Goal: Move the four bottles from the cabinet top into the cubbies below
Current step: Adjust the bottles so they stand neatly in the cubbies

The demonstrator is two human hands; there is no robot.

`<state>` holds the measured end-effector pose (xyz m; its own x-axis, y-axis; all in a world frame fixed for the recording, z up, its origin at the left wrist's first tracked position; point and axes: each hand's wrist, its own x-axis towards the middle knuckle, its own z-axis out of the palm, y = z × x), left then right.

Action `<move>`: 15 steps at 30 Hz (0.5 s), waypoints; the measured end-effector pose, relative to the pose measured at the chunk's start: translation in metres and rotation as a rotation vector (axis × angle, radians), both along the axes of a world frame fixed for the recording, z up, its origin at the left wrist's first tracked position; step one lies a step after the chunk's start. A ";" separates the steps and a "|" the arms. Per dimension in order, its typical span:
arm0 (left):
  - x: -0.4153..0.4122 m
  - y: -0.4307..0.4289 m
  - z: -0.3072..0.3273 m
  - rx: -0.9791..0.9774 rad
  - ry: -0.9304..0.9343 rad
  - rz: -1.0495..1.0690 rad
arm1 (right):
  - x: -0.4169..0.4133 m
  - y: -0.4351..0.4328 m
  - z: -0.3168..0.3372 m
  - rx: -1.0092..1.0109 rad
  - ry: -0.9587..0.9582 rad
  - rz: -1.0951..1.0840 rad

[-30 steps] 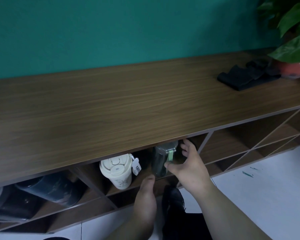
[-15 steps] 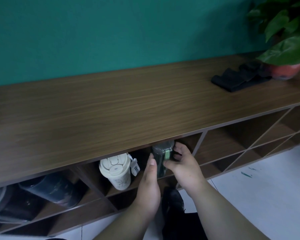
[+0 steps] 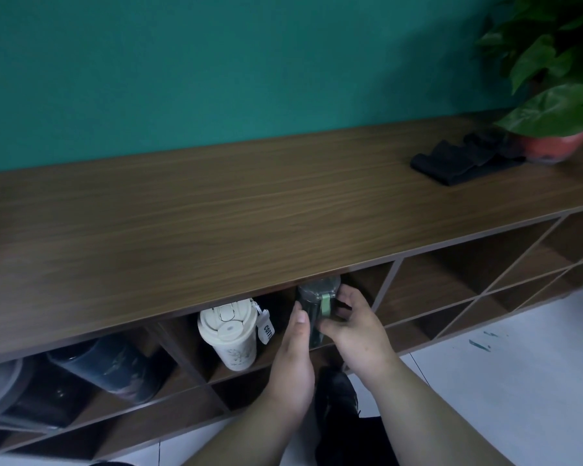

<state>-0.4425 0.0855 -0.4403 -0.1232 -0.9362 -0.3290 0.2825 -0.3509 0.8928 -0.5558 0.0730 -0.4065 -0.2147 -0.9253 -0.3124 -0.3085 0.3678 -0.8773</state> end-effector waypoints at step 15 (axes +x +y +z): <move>0.111 0.035 -0.044 0.383 -0.201 0.146 | 0.059 0.037 0.011 0.275 0.037 0.373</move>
<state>-0.3314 0.1202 -0.4843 0.1026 -0.7455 -0.6586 0.1879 -0.6356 0.7488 -0.4972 0.1095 -0.3952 0.1015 -0.8254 -0.5554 -0.4929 0.4432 -0.7487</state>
